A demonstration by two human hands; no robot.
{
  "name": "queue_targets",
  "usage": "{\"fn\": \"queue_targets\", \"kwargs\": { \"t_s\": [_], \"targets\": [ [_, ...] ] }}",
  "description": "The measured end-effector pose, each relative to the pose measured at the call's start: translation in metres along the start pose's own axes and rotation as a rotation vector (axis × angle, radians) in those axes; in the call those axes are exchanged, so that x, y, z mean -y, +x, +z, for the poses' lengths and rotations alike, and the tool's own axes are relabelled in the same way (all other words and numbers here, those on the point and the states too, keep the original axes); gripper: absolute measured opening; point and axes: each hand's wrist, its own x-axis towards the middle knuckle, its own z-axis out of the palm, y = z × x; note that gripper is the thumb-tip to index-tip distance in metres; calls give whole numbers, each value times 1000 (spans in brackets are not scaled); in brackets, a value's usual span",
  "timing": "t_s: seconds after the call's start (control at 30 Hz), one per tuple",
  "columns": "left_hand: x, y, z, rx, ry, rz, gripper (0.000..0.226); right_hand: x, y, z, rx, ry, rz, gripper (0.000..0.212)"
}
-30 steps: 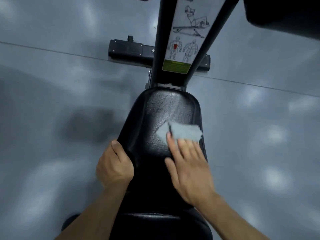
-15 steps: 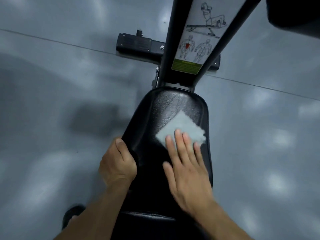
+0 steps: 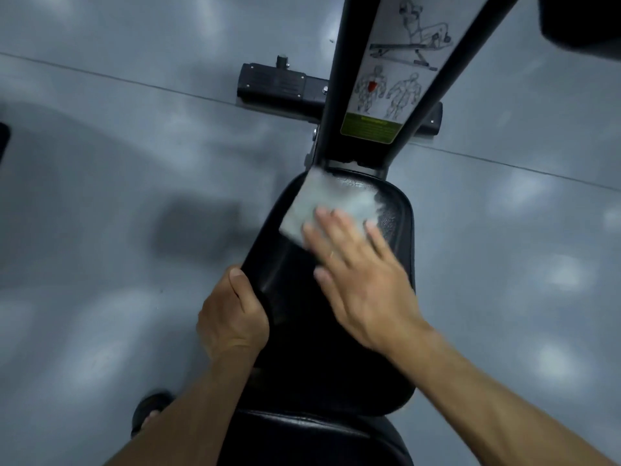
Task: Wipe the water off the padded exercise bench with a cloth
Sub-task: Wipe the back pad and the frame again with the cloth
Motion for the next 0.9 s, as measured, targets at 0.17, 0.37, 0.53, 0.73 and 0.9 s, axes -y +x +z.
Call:
{"fn": "queue_targets", "kwargs": {
  "t_s": [0.17, 0.37, 0.53, 0.73, 0.9],
  "targets": [
    [1, 2, 3, 16, 19, -82, 23, 32, -7, 6, -59, 137, 302, 62],
    [-1, 1, 3, 24, 87, -66, 29, 83, -143, 40, 32, 184, 374, 60],
    [3, 2, 7, 13, 110, -68, 28, 29, -49, 15, -92, 296, 556, 66],
    [0, 0, 4, 4, 78, -59, 35, 34, -71, 19, -100, 360, 603, 68],
    [0, 1, 5, -13, 102, -51, 34, 56, -147, 33, -14, 331, 489, 66]
  ]
}}
